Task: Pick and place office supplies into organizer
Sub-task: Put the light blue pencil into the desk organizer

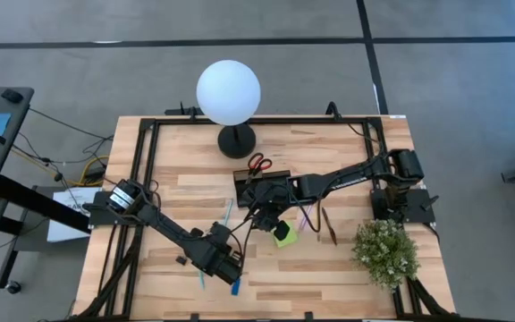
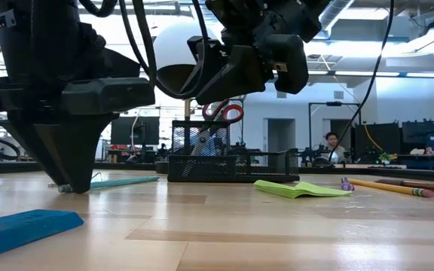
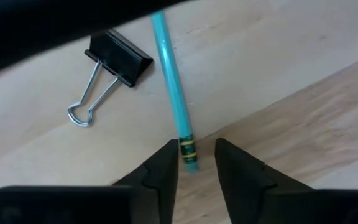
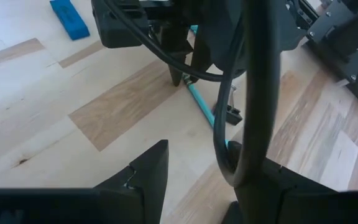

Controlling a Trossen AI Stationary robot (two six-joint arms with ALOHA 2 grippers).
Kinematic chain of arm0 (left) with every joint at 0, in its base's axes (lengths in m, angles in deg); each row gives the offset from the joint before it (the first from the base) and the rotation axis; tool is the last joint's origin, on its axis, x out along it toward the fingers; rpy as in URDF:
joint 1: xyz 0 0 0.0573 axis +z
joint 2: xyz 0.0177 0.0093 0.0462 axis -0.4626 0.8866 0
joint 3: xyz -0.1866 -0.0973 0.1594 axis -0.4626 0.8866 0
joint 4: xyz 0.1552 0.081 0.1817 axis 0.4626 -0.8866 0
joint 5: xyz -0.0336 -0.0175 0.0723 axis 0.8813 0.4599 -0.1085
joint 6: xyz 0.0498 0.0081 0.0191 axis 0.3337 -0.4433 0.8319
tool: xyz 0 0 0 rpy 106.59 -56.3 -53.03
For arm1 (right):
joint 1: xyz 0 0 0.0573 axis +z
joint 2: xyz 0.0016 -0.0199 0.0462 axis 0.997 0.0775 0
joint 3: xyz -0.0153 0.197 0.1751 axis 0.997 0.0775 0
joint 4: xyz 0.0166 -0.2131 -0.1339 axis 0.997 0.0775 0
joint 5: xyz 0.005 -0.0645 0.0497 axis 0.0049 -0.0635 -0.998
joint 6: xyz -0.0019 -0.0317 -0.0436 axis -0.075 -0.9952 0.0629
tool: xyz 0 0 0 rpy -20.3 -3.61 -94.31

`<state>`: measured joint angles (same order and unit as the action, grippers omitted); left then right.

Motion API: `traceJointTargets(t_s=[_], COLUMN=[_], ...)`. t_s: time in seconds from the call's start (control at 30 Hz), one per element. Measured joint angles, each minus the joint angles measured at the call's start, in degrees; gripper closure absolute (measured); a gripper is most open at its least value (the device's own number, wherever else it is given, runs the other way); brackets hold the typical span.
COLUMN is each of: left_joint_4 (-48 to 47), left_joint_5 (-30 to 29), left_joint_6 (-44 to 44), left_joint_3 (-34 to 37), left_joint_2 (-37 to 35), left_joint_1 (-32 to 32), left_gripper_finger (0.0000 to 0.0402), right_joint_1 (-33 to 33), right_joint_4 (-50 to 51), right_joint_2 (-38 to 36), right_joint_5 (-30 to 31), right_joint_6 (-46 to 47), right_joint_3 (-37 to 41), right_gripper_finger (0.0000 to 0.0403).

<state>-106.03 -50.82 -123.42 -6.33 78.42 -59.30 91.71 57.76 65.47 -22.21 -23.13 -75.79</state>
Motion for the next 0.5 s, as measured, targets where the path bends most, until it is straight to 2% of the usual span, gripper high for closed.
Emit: traceJointTargets(t_s=[0.23,0.5], left_joint_4=[-0.33,0.63], left_joint_5=[2.31,5.41], left_joint_6=[-1.24,-2.75], left_joint_3=[-0.09,2.1], left_joint_2=[-0.1,-0.55], left_joint_1=[-0.01,-0.24], left_gripper_finger=[0.0354,0.0369], right_joint_1=[0.0,0.0], right_joint_4=[0.0,-1.65], right_joint_2=[0.0,0.0], right_joint_5=[0.0,-0.51], right_joint_6=[0.02,-0.49], right_joint_3=[0.0,0.0], right_gripper_finger=[0.0244,0.0244])
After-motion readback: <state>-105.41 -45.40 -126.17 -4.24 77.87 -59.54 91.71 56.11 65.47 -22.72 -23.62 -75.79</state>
